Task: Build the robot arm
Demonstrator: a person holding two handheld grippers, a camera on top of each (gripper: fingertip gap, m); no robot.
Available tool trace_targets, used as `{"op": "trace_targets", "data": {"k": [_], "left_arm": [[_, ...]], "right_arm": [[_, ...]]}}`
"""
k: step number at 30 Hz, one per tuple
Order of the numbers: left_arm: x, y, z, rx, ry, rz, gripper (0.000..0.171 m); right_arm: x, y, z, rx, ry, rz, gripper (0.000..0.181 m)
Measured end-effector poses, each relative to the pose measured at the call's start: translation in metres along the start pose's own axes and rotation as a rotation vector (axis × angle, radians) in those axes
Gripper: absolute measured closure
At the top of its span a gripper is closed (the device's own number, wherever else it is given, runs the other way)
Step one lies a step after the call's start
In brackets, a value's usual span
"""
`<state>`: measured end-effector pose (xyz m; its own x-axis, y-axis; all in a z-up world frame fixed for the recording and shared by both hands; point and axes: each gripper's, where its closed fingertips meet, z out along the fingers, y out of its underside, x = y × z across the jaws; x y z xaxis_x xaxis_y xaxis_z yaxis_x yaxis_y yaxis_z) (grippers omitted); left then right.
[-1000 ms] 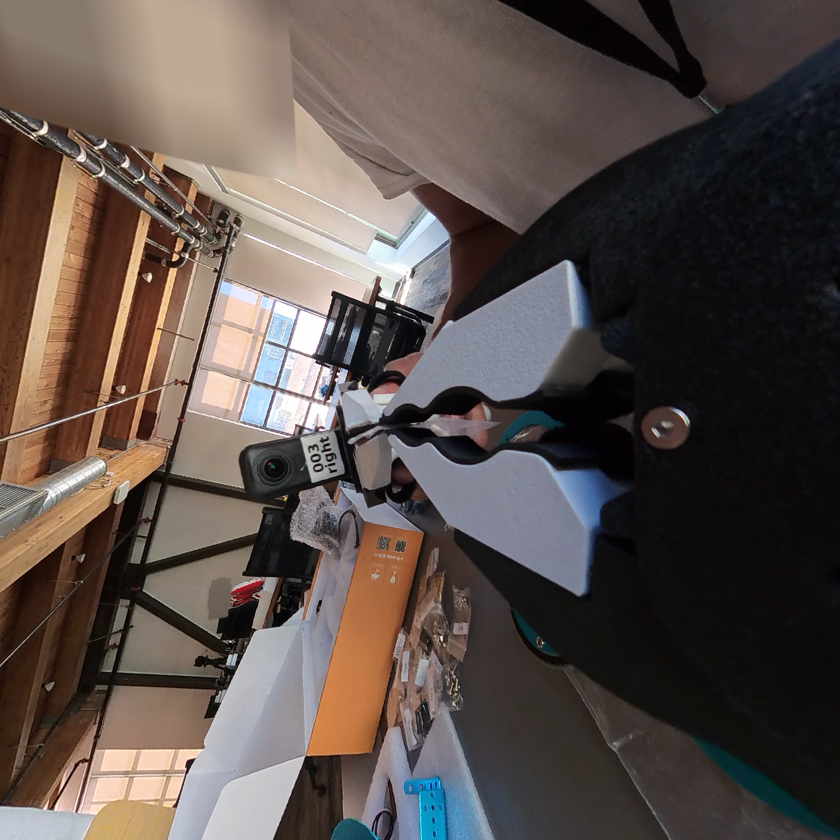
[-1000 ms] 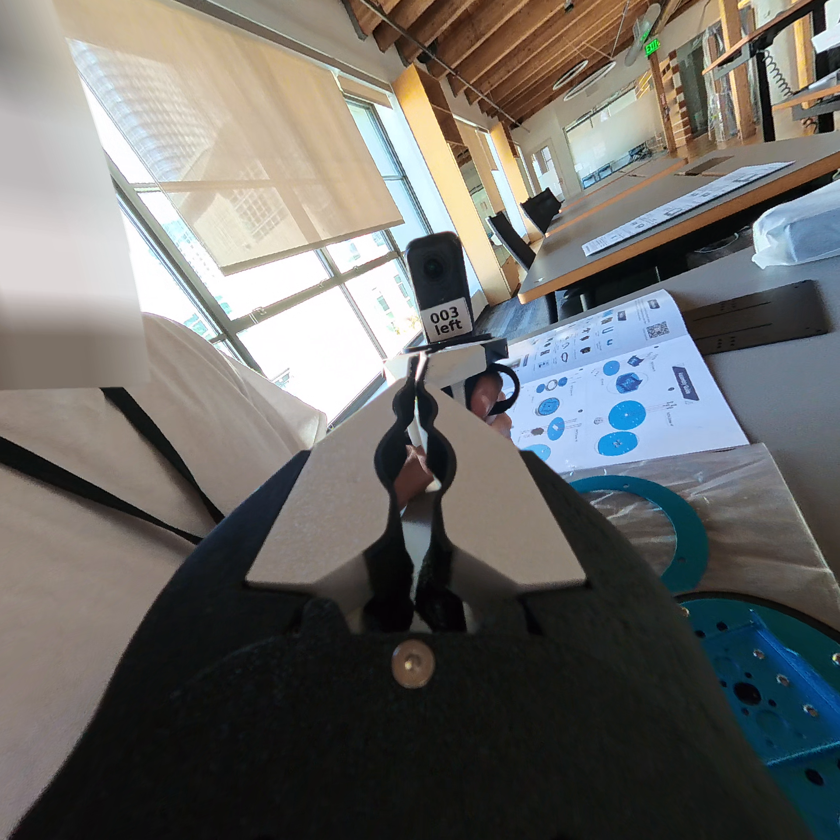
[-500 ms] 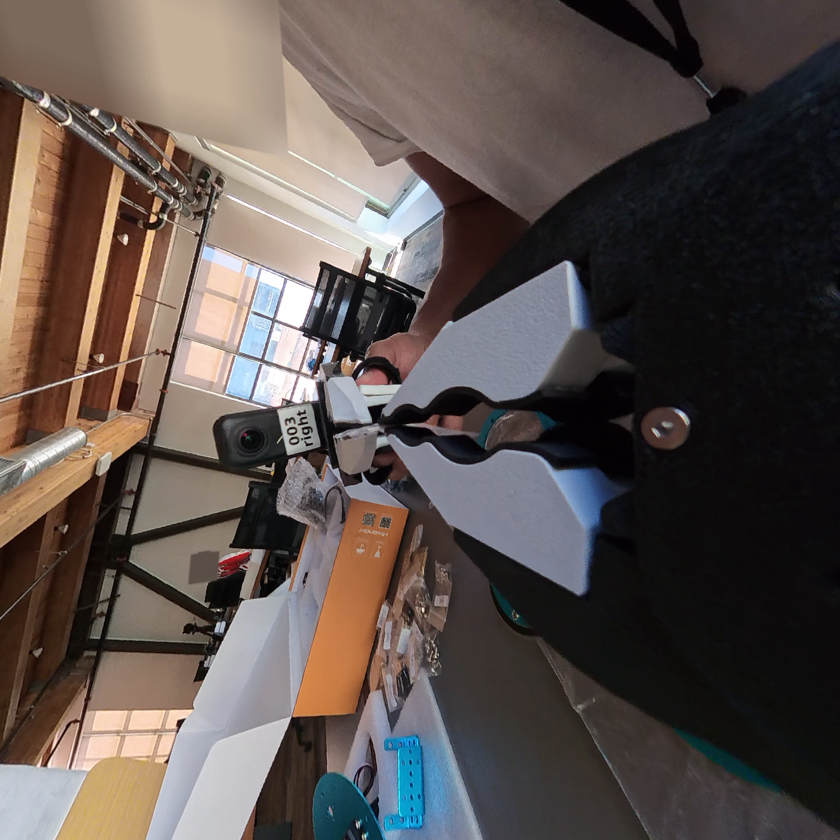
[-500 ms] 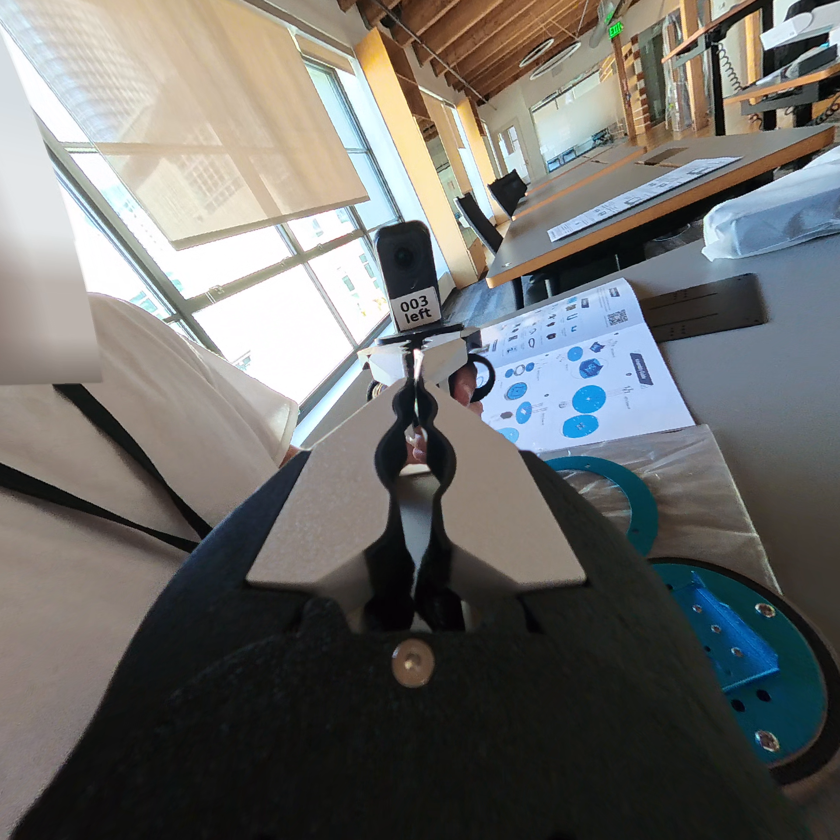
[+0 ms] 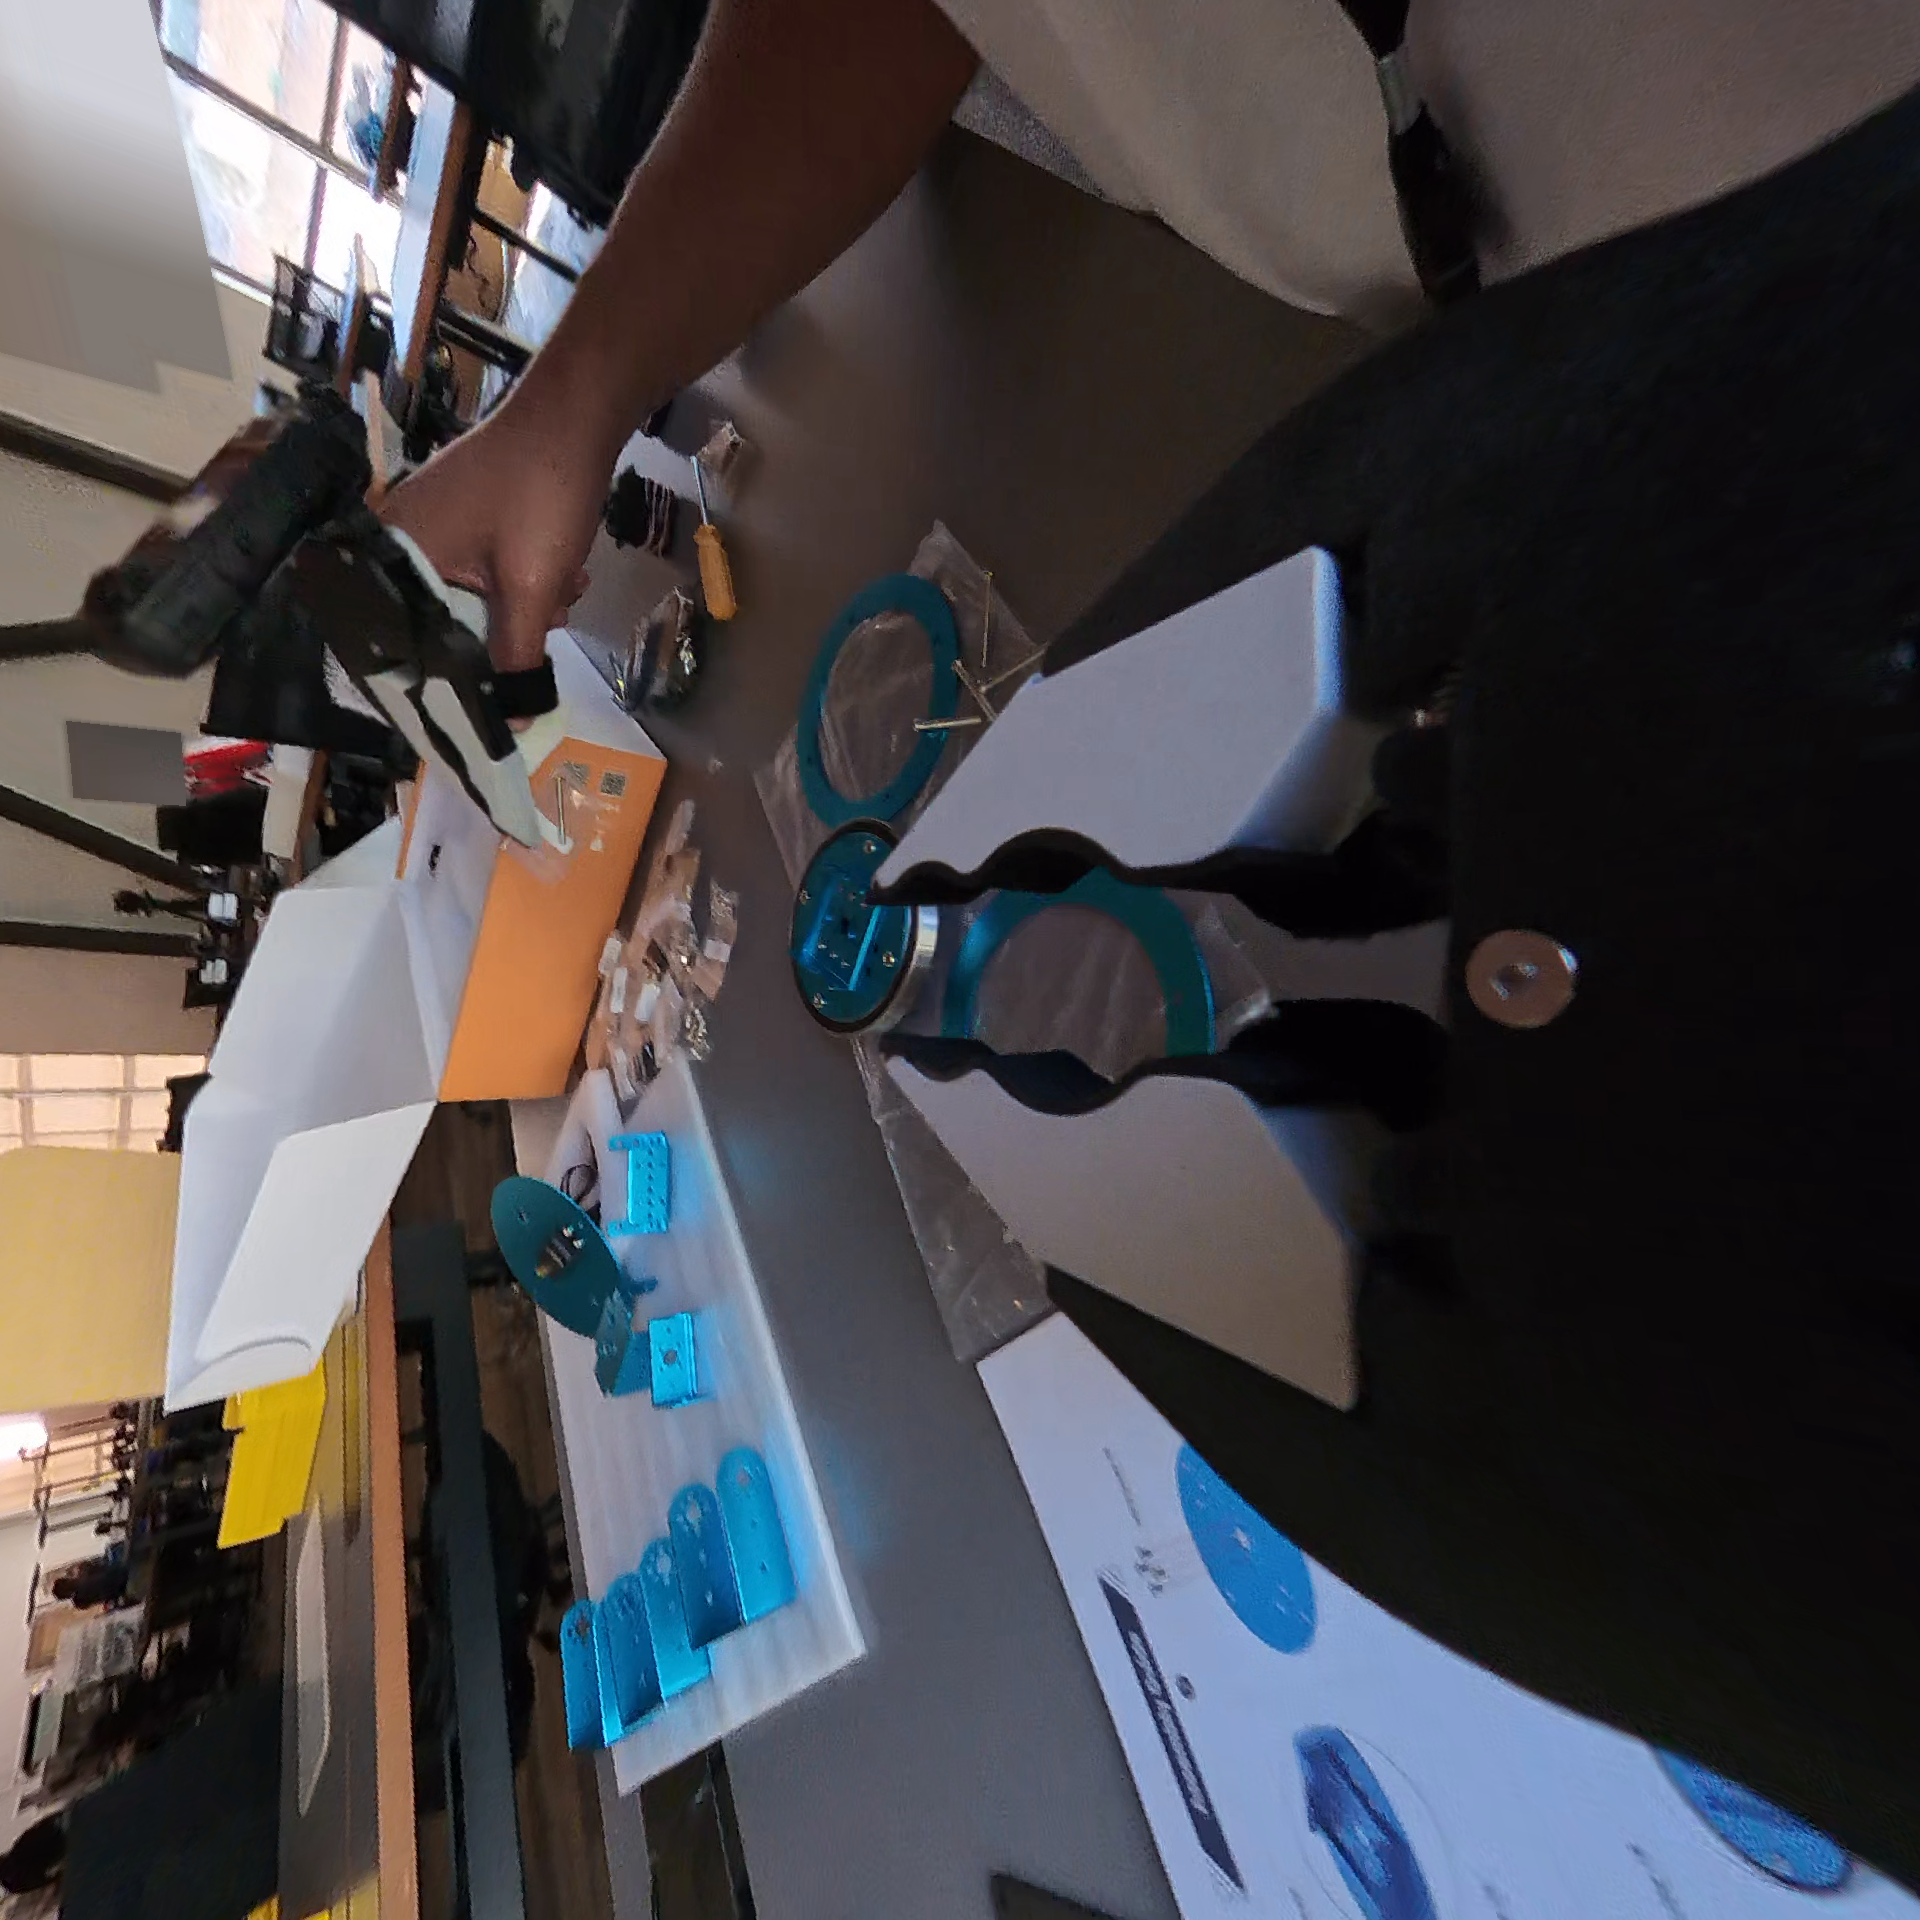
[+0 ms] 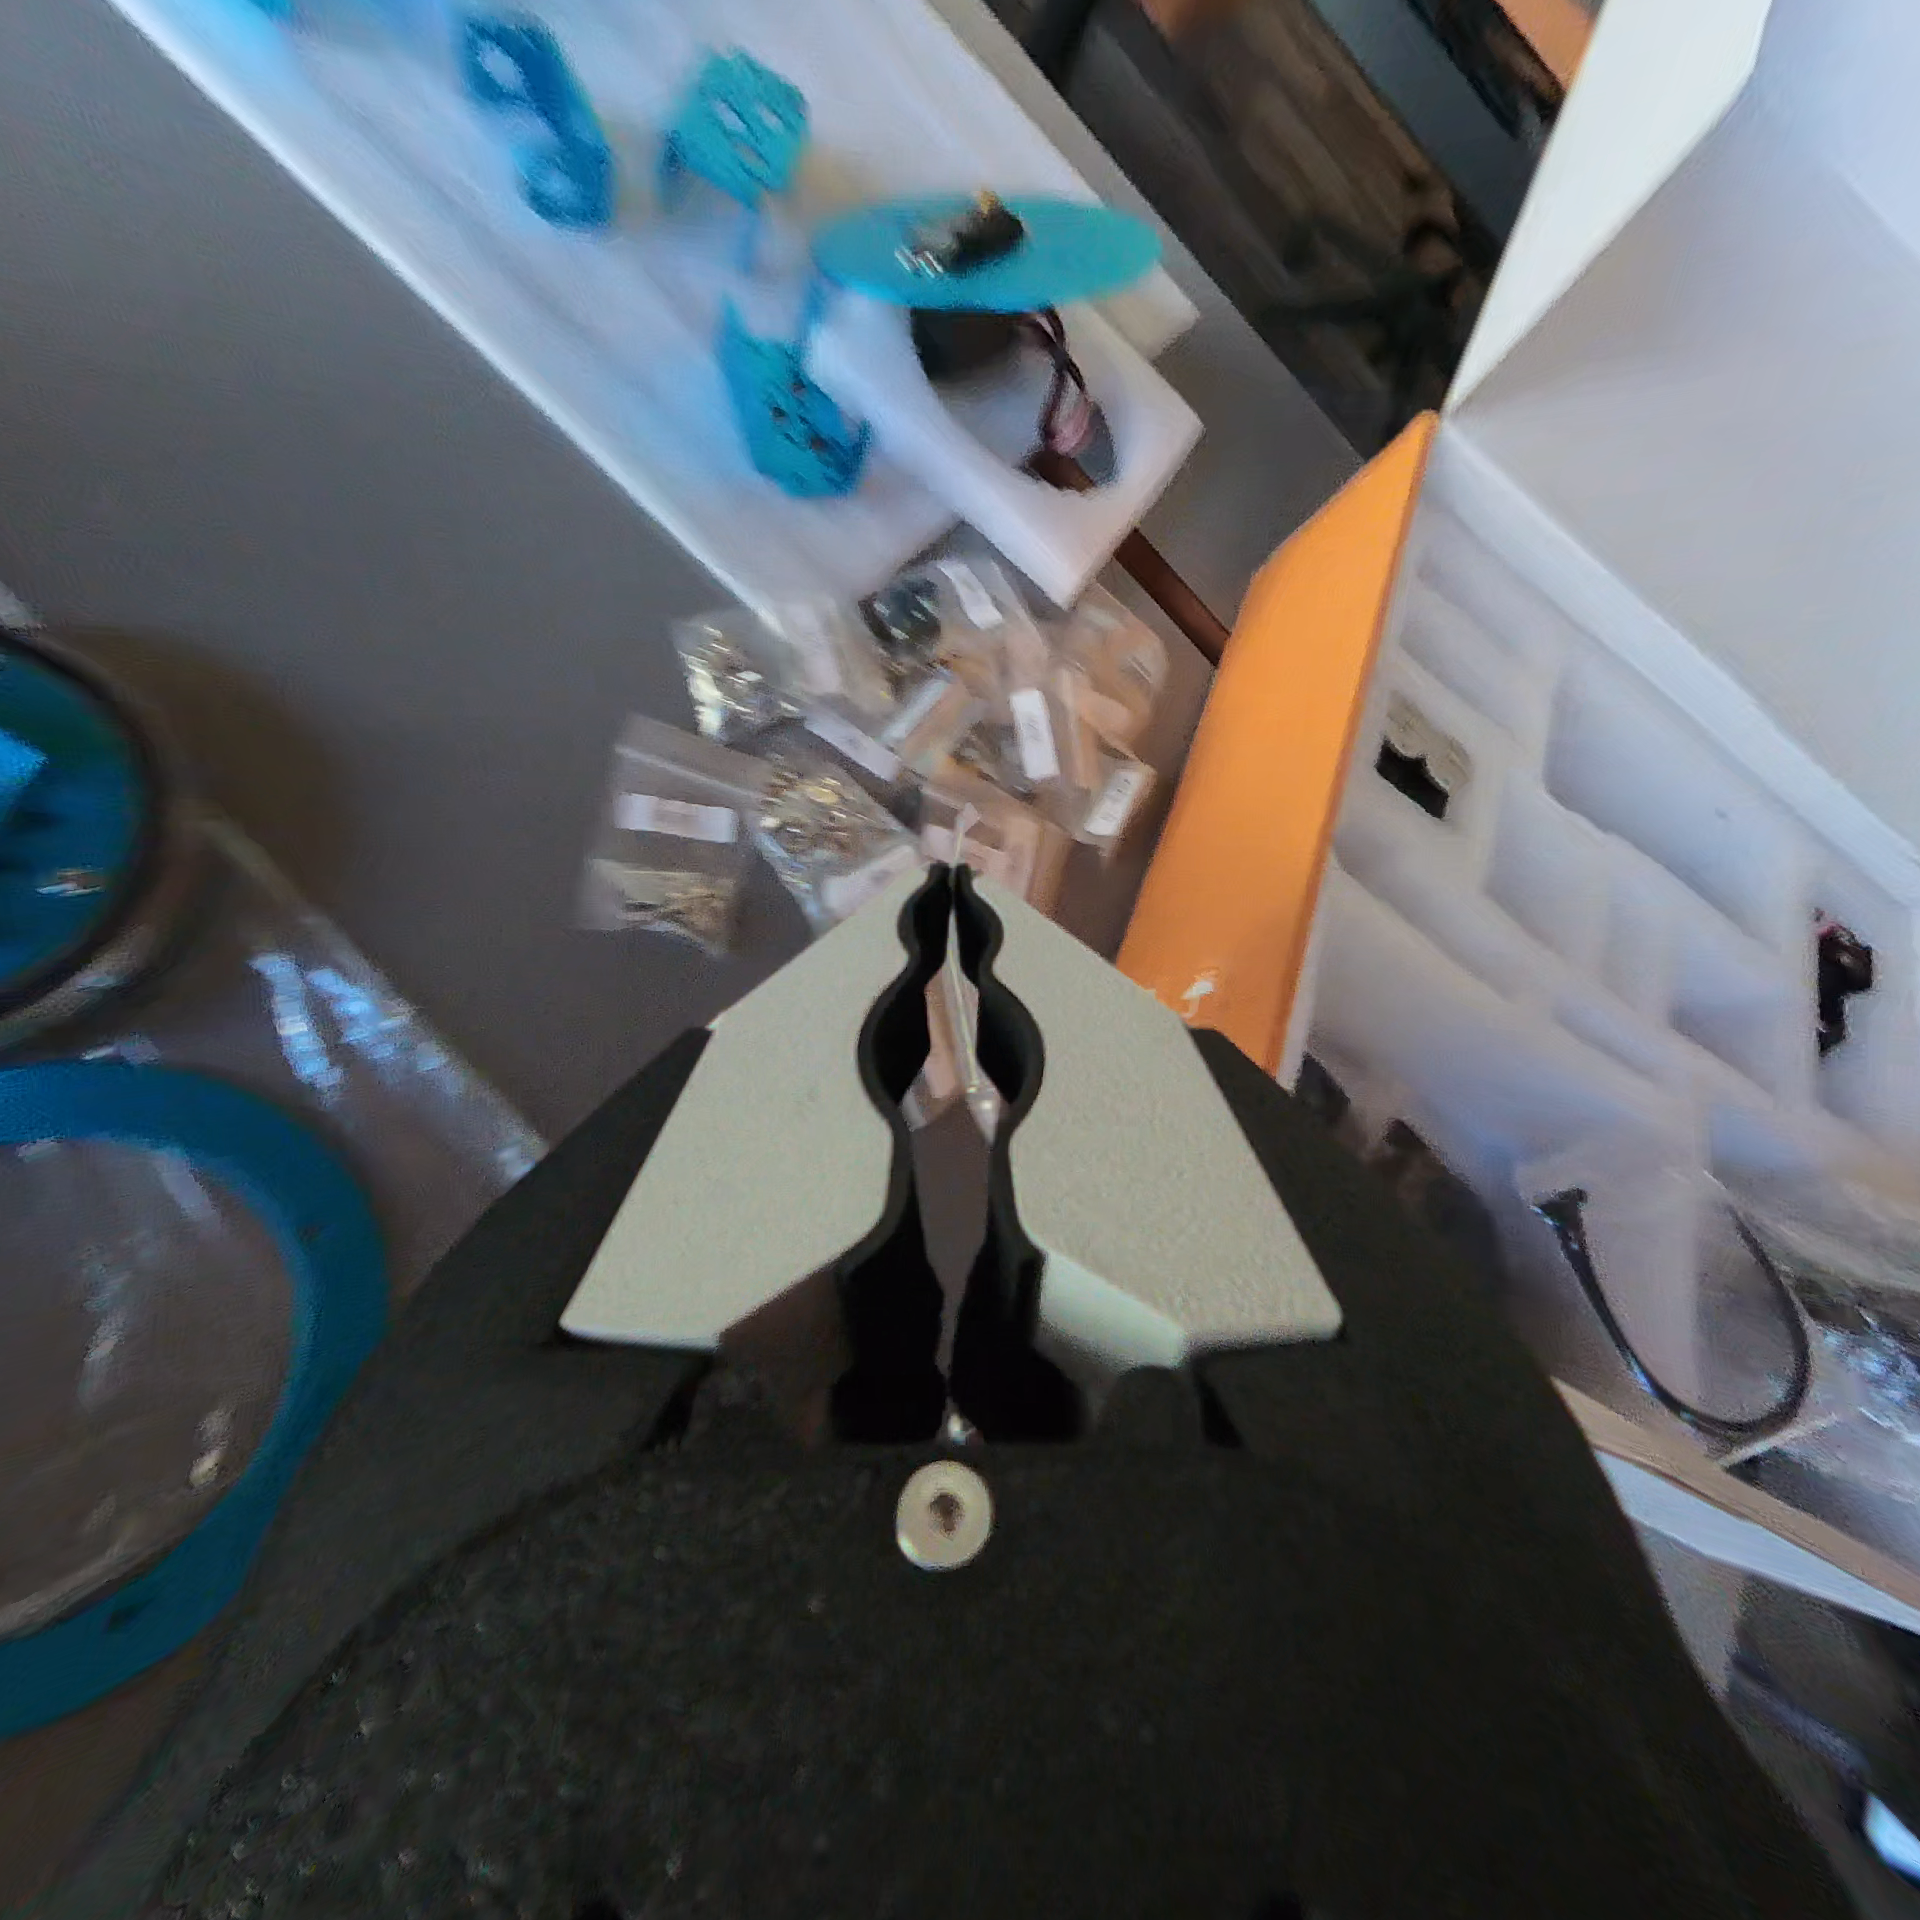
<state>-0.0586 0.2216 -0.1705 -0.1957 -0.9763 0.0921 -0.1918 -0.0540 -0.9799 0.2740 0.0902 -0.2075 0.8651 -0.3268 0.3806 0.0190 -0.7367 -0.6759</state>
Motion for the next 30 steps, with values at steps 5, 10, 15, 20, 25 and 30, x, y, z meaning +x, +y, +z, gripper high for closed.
{"op": "trace_targets", "data": {"k": [5, 10, 15, 20, 25, 30], "left_arm": [[0.007, -0.004, -0.009, 0.035, 0.006, -0.070, 0.147], [-0.010, 0.016, -0.030, -0.065, -0.094, -0.062, 0.147], [-0.056, 0.028, -0.100, -0.046, -0.317, -0.127, 0.147], [-0.095, 0.062, -0.162, -0.188, -0.539, -0.151, 0.147], [-0.101, 0.077, -0.182, -0.252, -0.572, -0.193, 0.147], [-0.106, 0.098, -0.199, -0.384, -0.652, -0.196, 0.148]], "right_arm": [[0.031, 0.022, 0.063, -0.314, 0.194, -0.104, 0.181], [0.006, 0.016, 0.084, -0.284, 0.151, 0.104, 0.170], [-0.001, -0.001, 0.011, 0.013, 0.002, 0.304, 0.143], [-0.030, 0.005, -0.075, 0.381, -0.109, 0.451, 0.150], [-0.093, 0.007, -0.103, 0.577, -0.232, 0.589, 0.153], [-0.135, -0.006, -0.105, 0.592, -0.387, 0.557, 0.162]]}}
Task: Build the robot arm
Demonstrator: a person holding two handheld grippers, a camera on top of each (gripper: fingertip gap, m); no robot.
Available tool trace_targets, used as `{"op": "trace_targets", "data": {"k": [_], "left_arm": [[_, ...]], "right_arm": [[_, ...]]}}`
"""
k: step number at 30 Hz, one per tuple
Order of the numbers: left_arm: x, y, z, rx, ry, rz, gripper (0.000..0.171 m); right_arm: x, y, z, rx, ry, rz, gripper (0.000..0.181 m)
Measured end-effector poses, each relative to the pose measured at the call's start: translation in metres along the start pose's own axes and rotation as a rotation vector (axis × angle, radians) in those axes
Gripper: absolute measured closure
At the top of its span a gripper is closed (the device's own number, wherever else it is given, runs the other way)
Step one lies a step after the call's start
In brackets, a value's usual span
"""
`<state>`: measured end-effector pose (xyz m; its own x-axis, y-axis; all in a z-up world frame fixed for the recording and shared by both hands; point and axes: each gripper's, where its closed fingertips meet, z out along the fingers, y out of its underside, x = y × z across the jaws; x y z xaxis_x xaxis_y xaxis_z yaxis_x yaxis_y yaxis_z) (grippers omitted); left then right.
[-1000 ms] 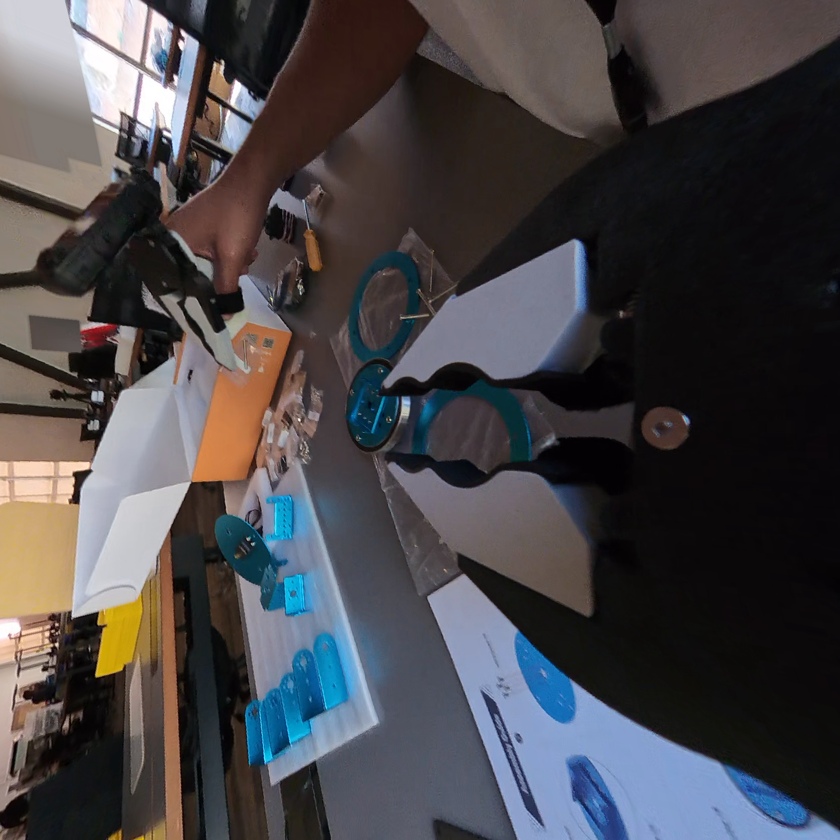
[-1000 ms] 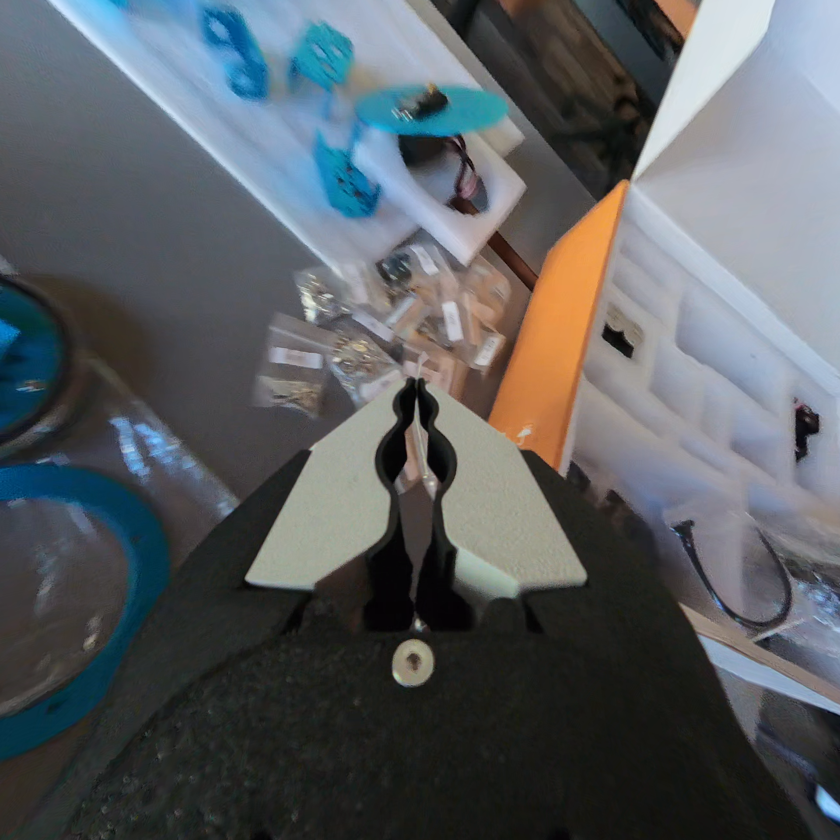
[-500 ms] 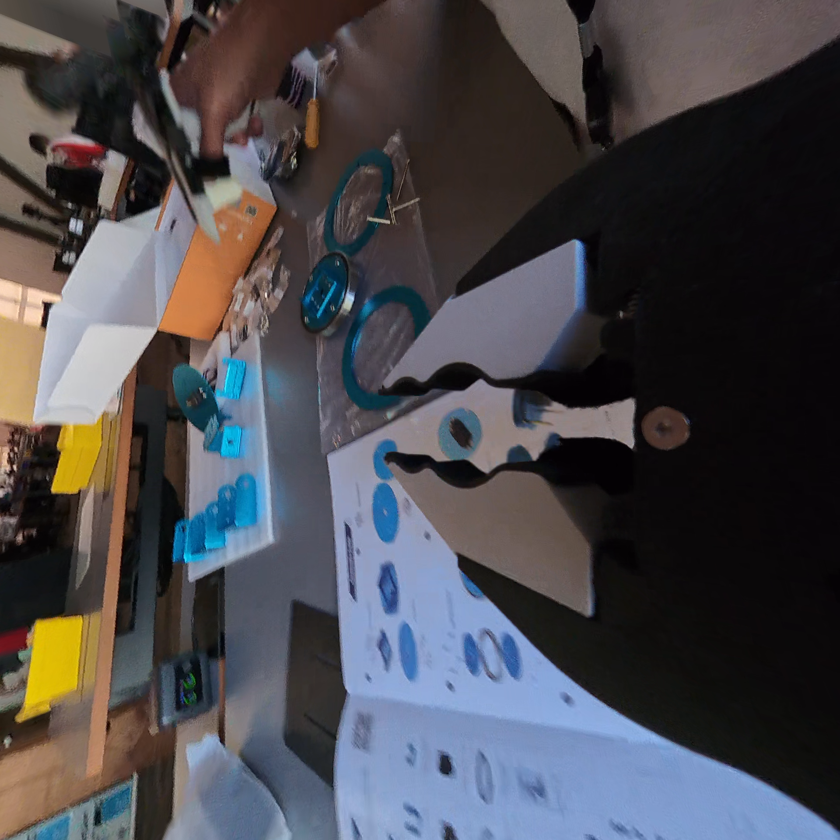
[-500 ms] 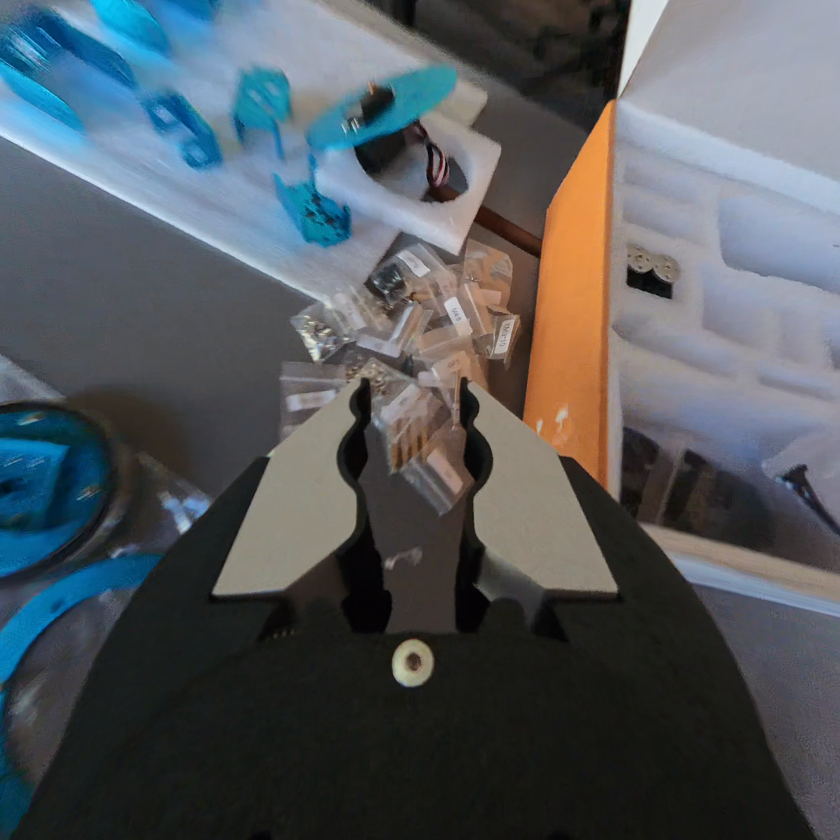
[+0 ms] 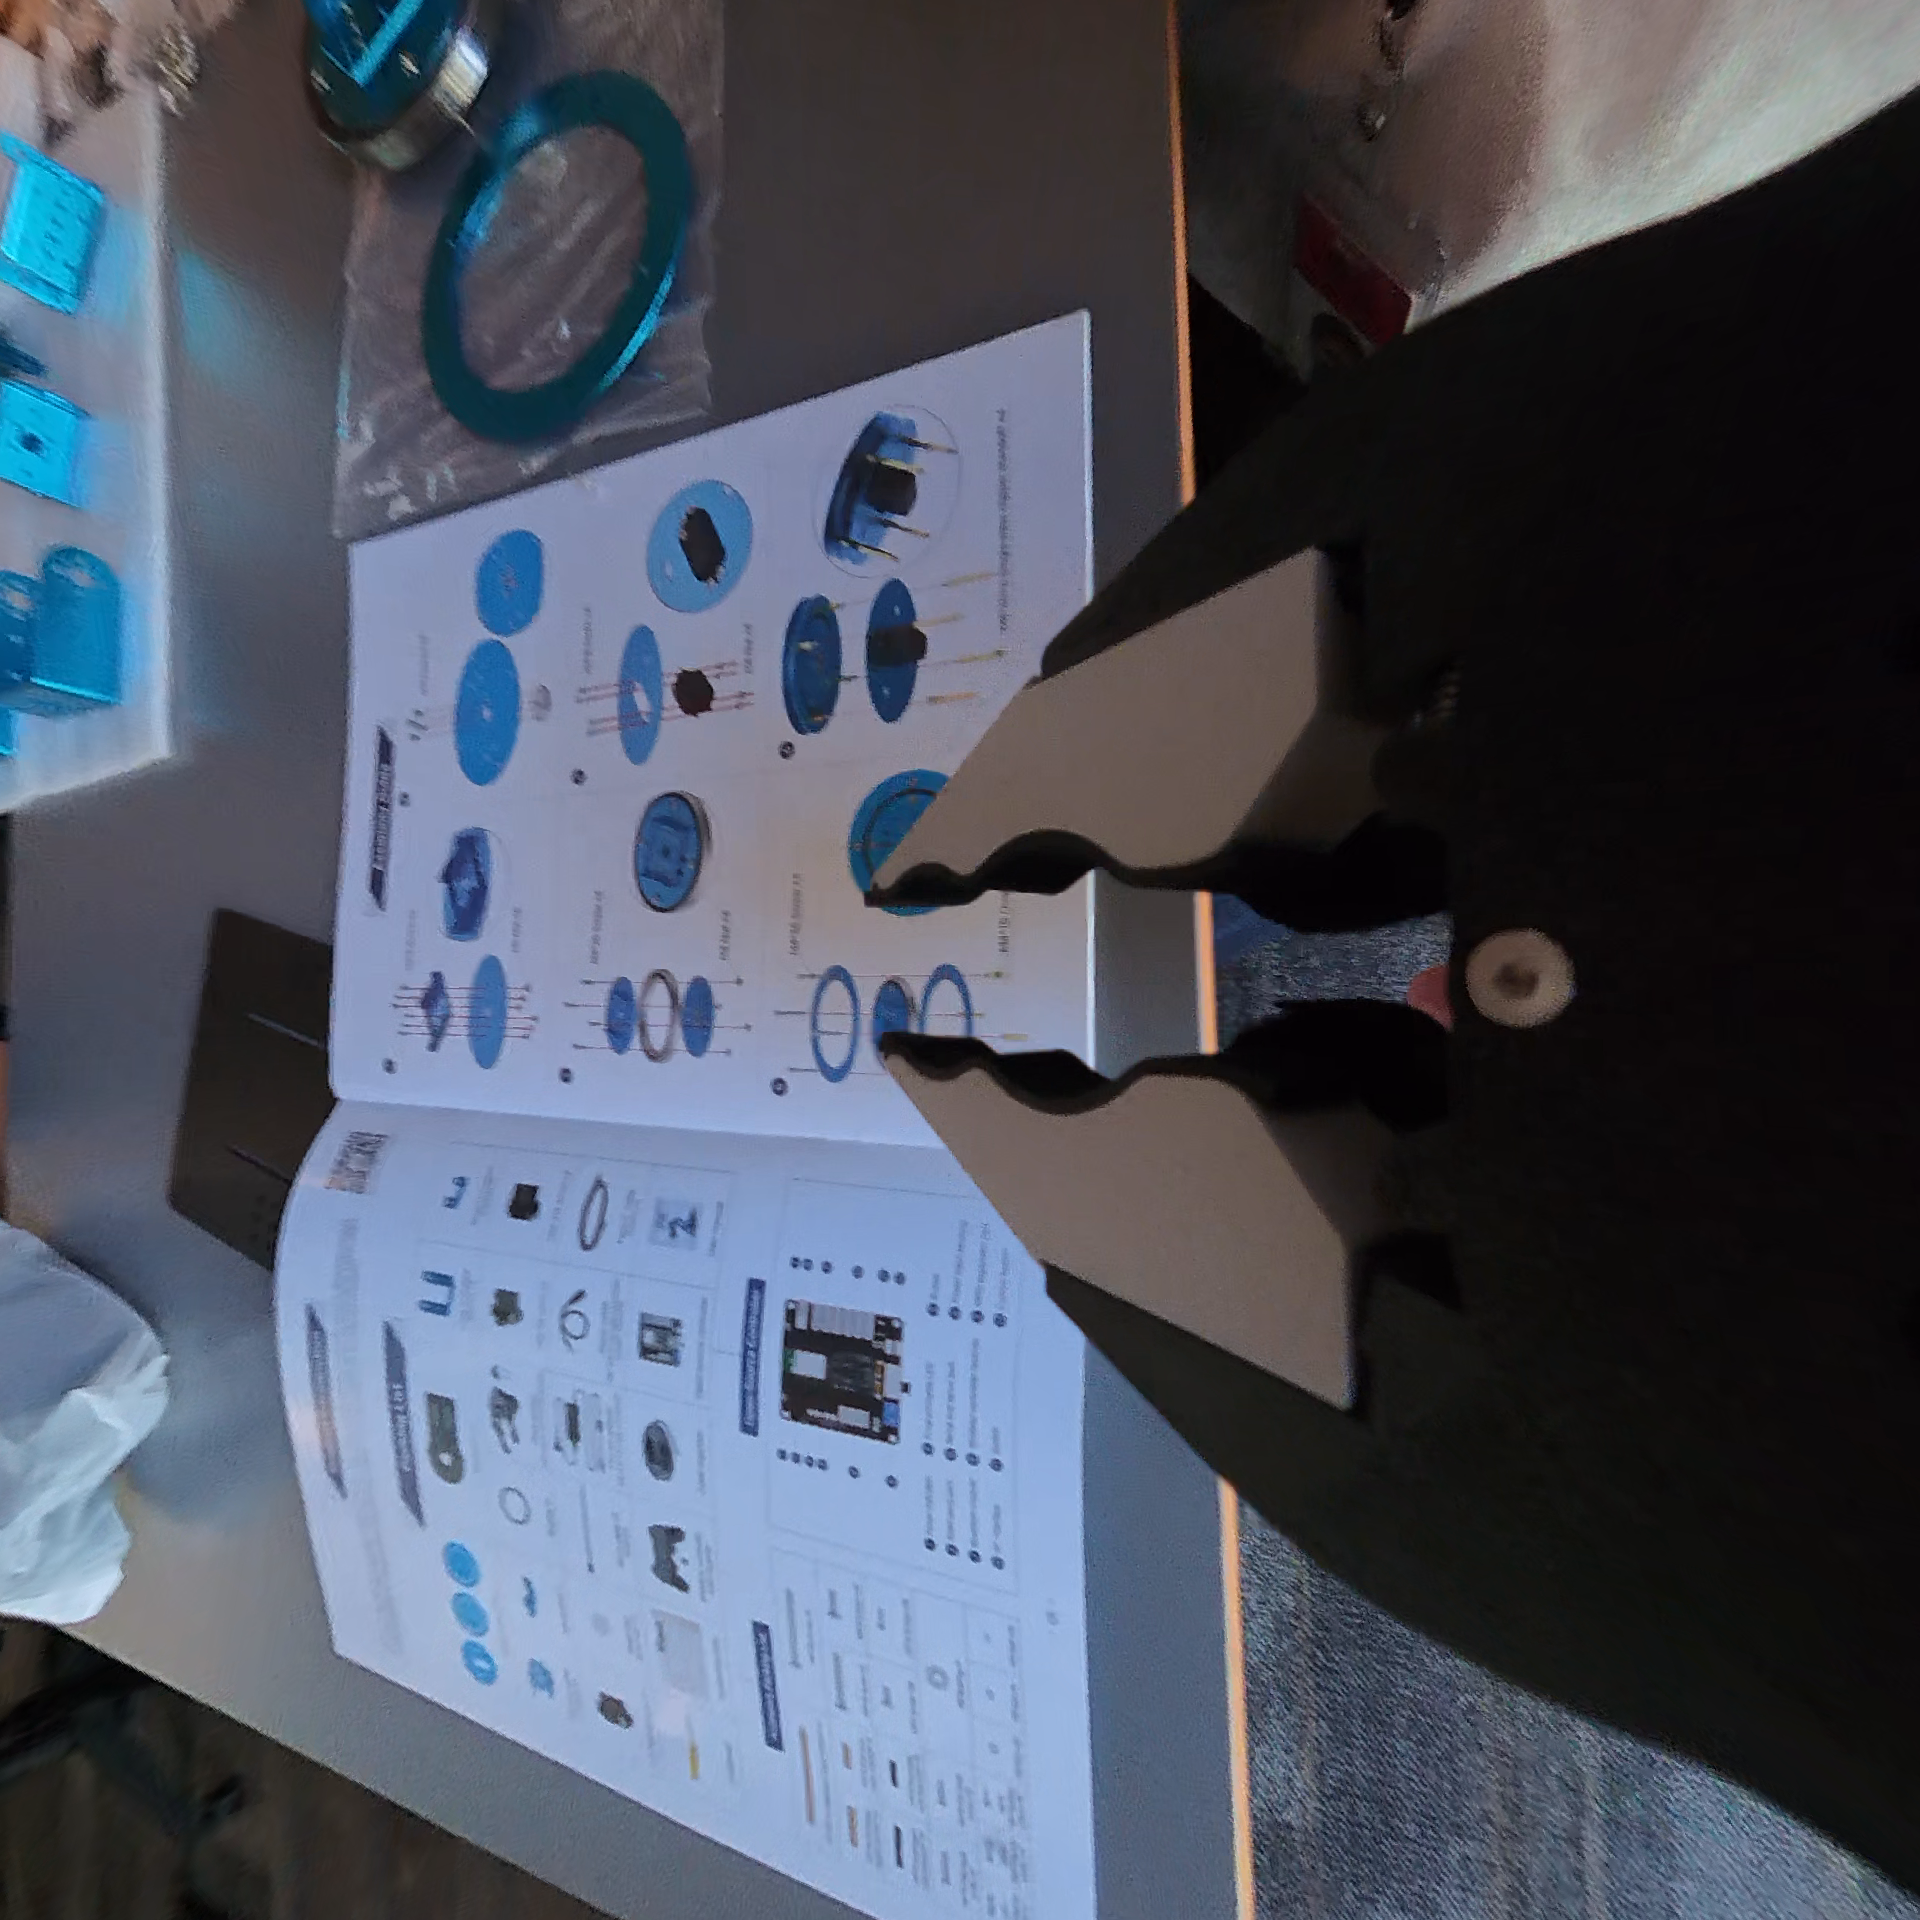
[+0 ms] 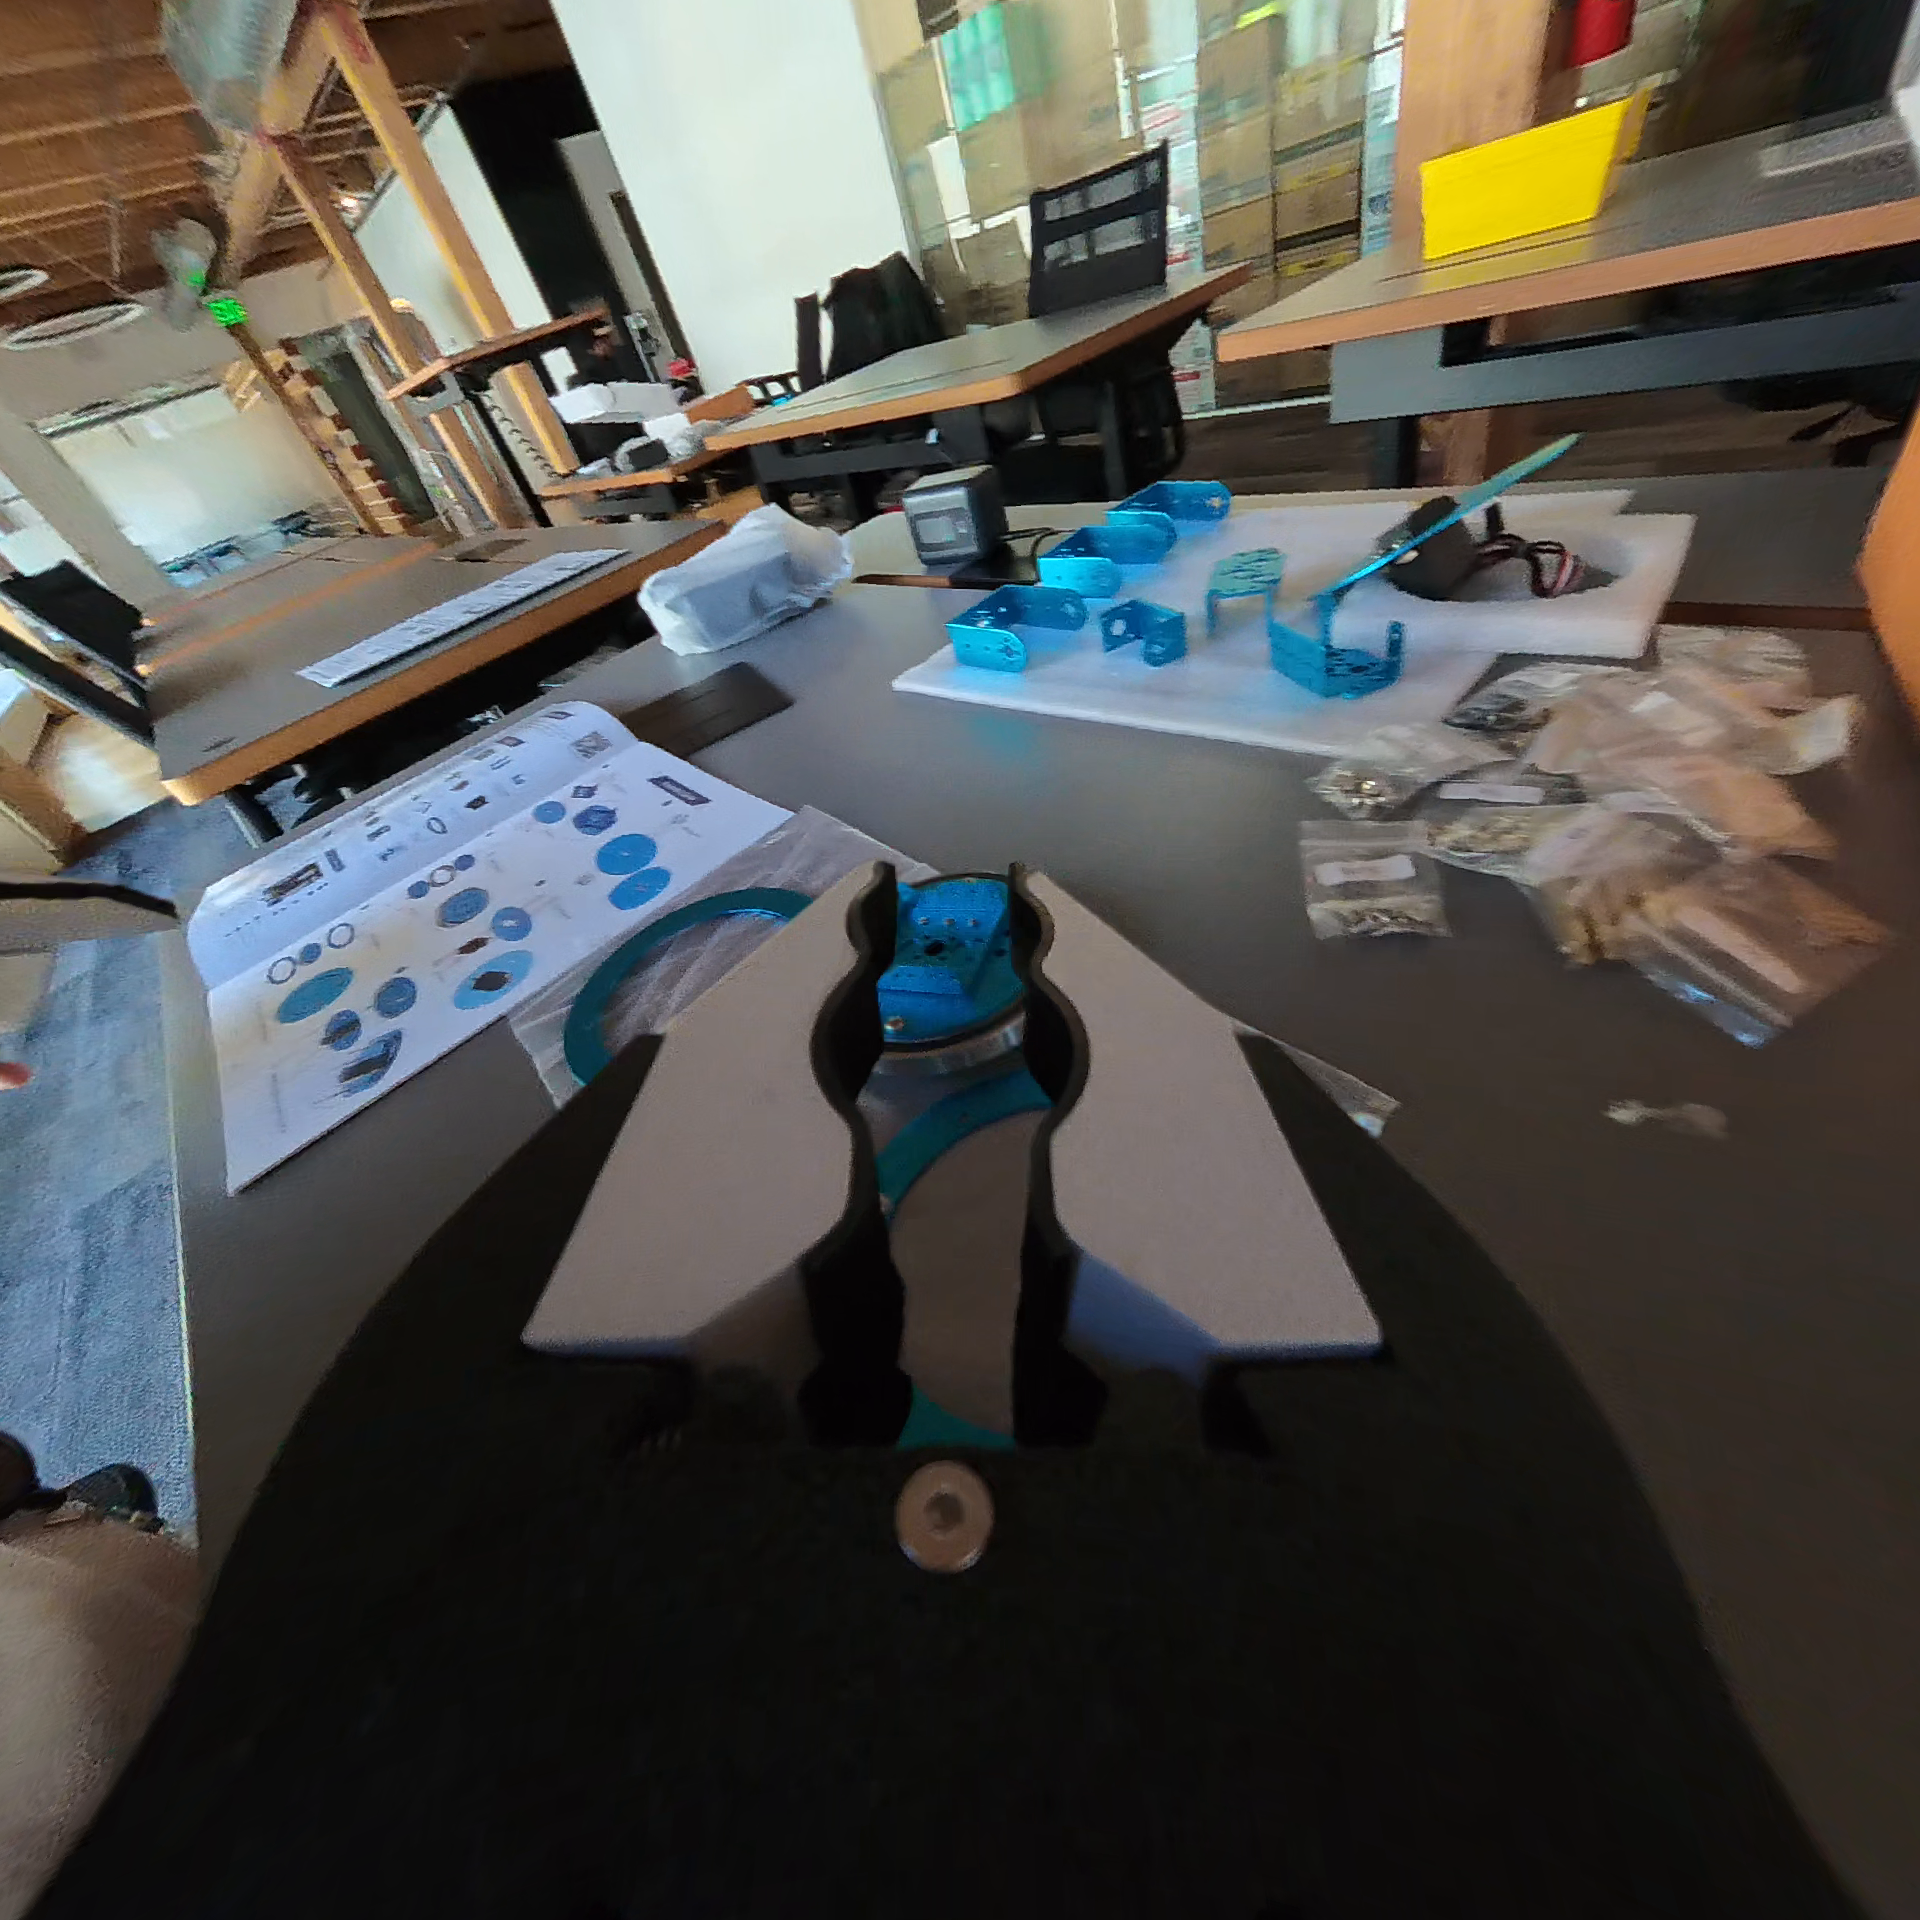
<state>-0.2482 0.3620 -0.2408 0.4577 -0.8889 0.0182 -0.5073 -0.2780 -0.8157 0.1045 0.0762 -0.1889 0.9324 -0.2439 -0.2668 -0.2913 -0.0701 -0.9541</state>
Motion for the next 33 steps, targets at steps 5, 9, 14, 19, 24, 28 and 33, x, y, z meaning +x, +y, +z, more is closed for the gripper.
{"op": "trace_targets", "data": {"k": [5, 9, 14, 19, 24, 28, 33], "left_arm": [[-0.008, 0.025, -0.007, -0.096, -0.020, 0.011, 0.153], [-0.021, 0.030, -0.010, -0.098, -0.060, 0.025, 0.152], [-0.025, 0.033, -0.013, -0.110, -0.028, 0.025, 0.152], [-0.027, 0.041, -0.009, -0.126, 0.002, 0.023, 0.152], [-0.019, 0.038, -0.005, -0.105, 0.051, 0.034, 0.151], [-0.013, 0.035, 0.000, -0.102, 0.071, 0.047, 0.151], [-0.009, 0.030, 0.003, -0.109, 0.077, 0.076, 0.151]], "right_arm": [[-0.014, 0.011, 0.013, -0.060, 0.025, -0.054, 0.160], [-0.022, 0.021, 0.025, -0.103, 0.044, -0.086, 0.162], [-0.032, 0.027, 0.037, -0.142, 0.037, -0.105, 0.164], [-0.034, 0.029, 0.041, -0.182, 0.047, -0.127, 0.166], [-0.032, 0.030, 0.041, -0.204, 0.075, -0.143, 0.166], [-0.029, 0.027, 0.037, -0.201, 0.090, -0.152, 0.166], [-0.014, 0.025, 0.024, -0.205, 0.151, -0.176, 0.165]]}}
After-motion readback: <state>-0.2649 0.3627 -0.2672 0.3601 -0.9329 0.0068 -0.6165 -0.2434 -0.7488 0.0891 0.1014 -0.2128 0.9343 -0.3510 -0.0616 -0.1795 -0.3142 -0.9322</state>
